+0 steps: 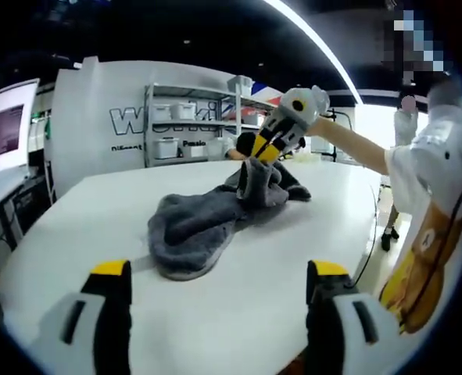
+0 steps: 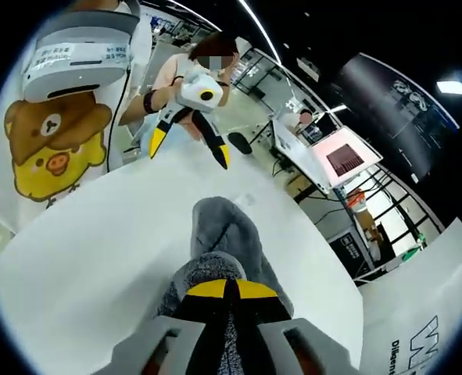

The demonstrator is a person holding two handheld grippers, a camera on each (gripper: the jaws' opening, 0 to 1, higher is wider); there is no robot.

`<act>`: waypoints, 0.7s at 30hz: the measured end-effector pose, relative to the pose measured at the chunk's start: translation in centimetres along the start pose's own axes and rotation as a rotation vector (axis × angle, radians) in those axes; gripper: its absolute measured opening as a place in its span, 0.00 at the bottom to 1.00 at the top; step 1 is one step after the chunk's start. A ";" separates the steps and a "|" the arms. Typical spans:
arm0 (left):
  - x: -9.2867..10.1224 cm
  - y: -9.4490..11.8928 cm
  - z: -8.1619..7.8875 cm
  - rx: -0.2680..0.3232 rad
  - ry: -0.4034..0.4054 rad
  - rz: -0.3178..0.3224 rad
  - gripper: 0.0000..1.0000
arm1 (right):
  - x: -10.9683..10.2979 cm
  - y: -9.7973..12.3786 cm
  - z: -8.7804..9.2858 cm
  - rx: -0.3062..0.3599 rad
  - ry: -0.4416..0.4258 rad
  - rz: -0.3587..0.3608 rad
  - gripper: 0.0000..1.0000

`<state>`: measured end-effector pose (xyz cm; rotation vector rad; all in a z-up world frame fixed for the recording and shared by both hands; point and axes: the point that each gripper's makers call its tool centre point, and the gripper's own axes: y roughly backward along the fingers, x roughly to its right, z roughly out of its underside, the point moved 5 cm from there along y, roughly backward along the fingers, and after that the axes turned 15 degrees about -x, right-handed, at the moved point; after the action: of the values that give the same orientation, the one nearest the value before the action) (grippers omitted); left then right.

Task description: Fold the towel on the table until its edges align and the towel forms a compact rectangular stack.

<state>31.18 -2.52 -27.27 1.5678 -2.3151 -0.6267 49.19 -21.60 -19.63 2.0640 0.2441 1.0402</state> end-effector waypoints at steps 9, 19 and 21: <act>0.1 -0.1 0.0 -0.005 -0.001 0.003 0.97 | 0.4 0.3 0.0 0.021 -0.034 0.016 0.06; -0.1 0.0 0.2 -0.005 0.005 -0.003 0.97 | 0.4 2.0 0.4 0.042 -0.085 0.044 0.19; -0.2 -0.1 0.3 -0.007 0.006 -0.001 0.97 | 0.3 2.4 0.6 0.047 -0.107 0.048 0.24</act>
<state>31.18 -2.35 -27.54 1.5663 -2.3057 -0.6291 49.47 -23.40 -17.91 2.1694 0.1668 0.9569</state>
